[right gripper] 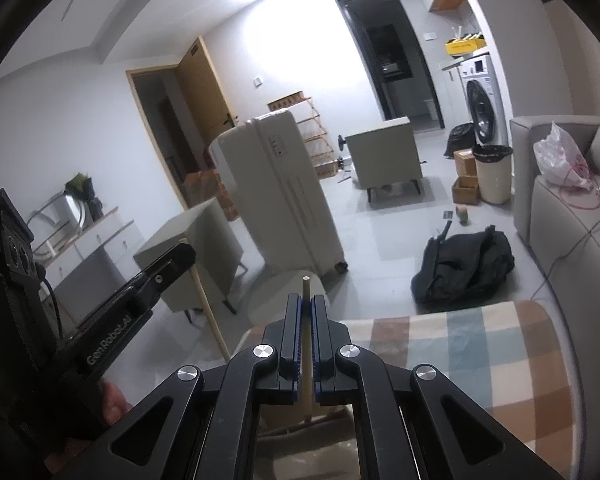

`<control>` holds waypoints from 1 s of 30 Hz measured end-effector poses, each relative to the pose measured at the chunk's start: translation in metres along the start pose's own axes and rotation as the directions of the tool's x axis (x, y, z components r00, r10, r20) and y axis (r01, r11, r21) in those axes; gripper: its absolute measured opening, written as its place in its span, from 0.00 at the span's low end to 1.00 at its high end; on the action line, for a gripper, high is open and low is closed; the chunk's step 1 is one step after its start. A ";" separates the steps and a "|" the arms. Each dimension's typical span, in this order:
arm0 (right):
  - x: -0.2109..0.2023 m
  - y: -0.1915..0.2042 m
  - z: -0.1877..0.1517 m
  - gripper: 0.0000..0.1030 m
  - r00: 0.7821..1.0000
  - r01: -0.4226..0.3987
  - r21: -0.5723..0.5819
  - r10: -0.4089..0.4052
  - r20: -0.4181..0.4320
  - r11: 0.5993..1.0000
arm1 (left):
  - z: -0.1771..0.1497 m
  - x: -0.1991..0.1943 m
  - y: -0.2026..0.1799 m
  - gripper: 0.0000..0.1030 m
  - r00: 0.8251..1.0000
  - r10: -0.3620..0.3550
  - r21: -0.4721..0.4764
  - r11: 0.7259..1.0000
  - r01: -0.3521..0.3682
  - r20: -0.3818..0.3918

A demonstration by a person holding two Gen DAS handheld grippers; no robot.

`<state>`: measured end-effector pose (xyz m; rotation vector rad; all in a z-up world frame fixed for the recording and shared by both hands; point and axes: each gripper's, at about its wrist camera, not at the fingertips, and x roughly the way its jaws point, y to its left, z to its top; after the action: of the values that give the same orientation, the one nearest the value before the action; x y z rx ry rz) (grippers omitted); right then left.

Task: Organize utensils
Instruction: 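Raise both held chopsticks and carry them above the white holder, then open both grippers to drop the chopsticks into the holder, then withdraw both grippers and lower the right gripper toward the chopstick pile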

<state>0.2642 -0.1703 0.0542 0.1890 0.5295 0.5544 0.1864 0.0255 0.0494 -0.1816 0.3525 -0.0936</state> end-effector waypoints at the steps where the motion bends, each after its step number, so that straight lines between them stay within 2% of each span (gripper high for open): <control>1: 0.000 0.001 0.000 0.03 1.000 -0.004 -0.006 0.004 -0.005 1.000 | -0.001 -0.002 0.000 0.01 1.000 -0.005 0.001 1.000 0.005 -0.011; 7: -0.005 0.006 0.000 0.07 0.999 -0.012 0.005 0.012 -0.044 1.000 | -0.002 -0.011 -0.001 0.01 0.988 -0.069 -0.004 0.998 0.069 -0.138; 9: -0.011 0.004 0.000 0.14 0.998 -0.007 0.025 0.009 -0.060 1.000 | -0.001 -0.008 -0.004 0.01 0.973 -0.104 -0.012 0.995 0.103 -0.205; 11: -0.017 0.000 -0.002 0.27 0.997 0.017 0.053 -0.013 -0.076 0.998 | -0.003 -0.010 -0.007 0.03 0.967 -0.078 0.000 0.997 0.081 -0.243; 12: -0.022 -0.001 -0.003 0.27 0.997 0.024 0.066 -0.019 -0.077 0.998 | -0.003 -0.011 -0.008 0.06 0.963 -0.069 0.001 0.997 0.072 -0.259; 14: -0.037 -0.005 -0.006 0.30 0.997 0.038 0.092 -0.032 -0.063 0.995 | -0.004 -0.018 -0.008 0.27 0.959 -0.058 -0.018 0.998 0.055 -0.279; 17: -0.060 -0.009 -0.015 0.38 0.998 0.057 0.134 -0.051 -0.049 0.989 | -0.004 -0.039 -0.006 0.47 0.963 -0.033 -0.047 0.999 0.021 -0.266; 21: -0.088 -0.011 -0.032 0.41 0.996 0.081 0.149 -0.074 -0.052 0.985 | -0.006 -0.060 -0.011 0.55 0.962 0.004 -0.036 0.999 -0.014 -0.272; 23: -0.101 -0.010 -0.040 0.47 0.995 0.092 0.157 -0.084 -0.053 0.983 | -0.009 -0.071 -0.015 0.63 0.960 0.020 -0.031 0.999 -0.030 -0.280; 30: -0.140 0.002 -0.073 0.60 0.996 0.093 0.159 -0.090 -0.031 0.983 | -0.020 -0.100 -0.029 0.77 0.962 0.067 0.013 0.998 -0.066 -0.263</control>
<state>0.1241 -0.2425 0.0521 0.3100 0.6029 0.4248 0.0842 0.0064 0.0699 -0.1530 0.6237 -0.0516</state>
